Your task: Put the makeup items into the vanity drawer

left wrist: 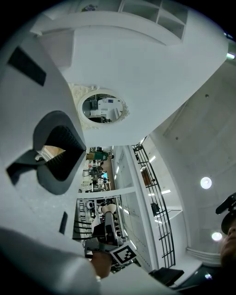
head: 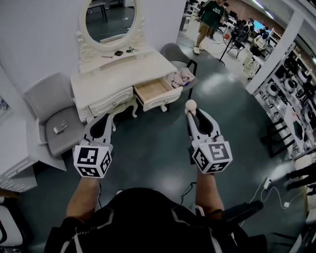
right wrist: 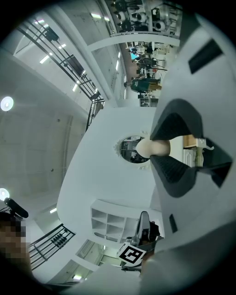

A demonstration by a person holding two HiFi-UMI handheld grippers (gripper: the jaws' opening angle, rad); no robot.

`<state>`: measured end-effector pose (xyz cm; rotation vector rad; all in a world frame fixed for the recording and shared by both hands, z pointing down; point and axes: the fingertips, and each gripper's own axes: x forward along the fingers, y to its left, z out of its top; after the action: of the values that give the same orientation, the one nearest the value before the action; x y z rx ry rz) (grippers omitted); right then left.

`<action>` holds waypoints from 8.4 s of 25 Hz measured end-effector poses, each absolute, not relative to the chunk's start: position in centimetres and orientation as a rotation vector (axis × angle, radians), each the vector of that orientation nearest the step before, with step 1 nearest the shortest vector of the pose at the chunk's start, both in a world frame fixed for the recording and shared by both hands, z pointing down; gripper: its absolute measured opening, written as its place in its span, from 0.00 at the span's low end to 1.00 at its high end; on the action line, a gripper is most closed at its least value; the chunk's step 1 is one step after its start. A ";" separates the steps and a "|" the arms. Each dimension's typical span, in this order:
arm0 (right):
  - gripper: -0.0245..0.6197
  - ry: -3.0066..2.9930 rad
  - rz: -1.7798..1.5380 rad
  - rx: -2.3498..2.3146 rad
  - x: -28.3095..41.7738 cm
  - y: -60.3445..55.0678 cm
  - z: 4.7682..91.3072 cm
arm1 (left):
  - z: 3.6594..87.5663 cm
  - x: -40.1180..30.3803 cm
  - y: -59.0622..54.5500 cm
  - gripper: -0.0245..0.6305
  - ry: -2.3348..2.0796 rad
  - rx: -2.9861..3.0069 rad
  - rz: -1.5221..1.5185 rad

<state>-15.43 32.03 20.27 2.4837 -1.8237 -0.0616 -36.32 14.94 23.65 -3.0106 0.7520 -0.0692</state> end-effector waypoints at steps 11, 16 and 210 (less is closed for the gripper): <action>0.21 -1.820 -0.087 2.466 -10.8 35.3 20.0 | 23.4 -30.5 18.0 0.04 0.721 -3.048 -0.026; 0.21 -1.834 -0.091 2.460 -8.0 36.5 21.0 | 24.3 -27.4 19.4 0.04 0.723 -3.033 -0.029; 0.09 -2.161 0.290 1.280 18.3 -20.4 50.0 | 42.2 -2.4 -21.2 0.04 1.339 -3.028 -0.480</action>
<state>18.32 -20.40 50.02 1.2800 -2.1605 0.2895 -2.42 -21.21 42.23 -3.0275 1.3390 -0.4803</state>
